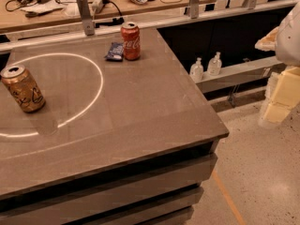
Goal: Pick rxbar blueberry
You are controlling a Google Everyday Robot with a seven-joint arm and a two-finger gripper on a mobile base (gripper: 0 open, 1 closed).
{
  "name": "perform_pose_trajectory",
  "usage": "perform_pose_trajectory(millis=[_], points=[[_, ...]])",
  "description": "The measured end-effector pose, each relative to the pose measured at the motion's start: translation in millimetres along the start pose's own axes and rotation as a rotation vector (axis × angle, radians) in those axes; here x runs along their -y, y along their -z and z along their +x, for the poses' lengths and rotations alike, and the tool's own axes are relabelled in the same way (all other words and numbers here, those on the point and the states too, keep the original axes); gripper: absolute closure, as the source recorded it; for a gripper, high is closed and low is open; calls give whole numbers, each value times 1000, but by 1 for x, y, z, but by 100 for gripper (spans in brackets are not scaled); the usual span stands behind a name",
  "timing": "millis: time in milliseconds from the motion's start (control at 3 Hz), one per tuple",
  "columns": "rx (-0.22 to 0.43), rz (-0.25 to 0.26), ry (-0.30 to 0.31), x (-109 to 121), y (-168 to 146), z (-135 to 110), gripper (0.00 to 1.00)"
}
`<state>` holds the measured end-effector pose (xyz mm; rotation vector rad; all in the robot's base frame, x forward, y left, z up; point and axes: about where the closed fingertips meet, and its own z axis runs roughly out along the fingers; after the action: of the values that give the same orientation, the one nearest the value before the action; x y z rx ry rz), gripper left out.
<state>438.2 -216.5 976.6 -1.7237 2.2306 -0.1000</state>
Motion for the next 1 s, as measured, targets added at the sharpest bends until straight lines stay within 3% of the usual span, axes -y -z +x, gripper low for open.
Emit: perform_pose_trajectory(millis=[333,667,1000], points=[[54,9,-5,5,-3,-4,0],[236,35,-21,22,-9,-15,0],[478,92,-52,57,-6,-44,0]])
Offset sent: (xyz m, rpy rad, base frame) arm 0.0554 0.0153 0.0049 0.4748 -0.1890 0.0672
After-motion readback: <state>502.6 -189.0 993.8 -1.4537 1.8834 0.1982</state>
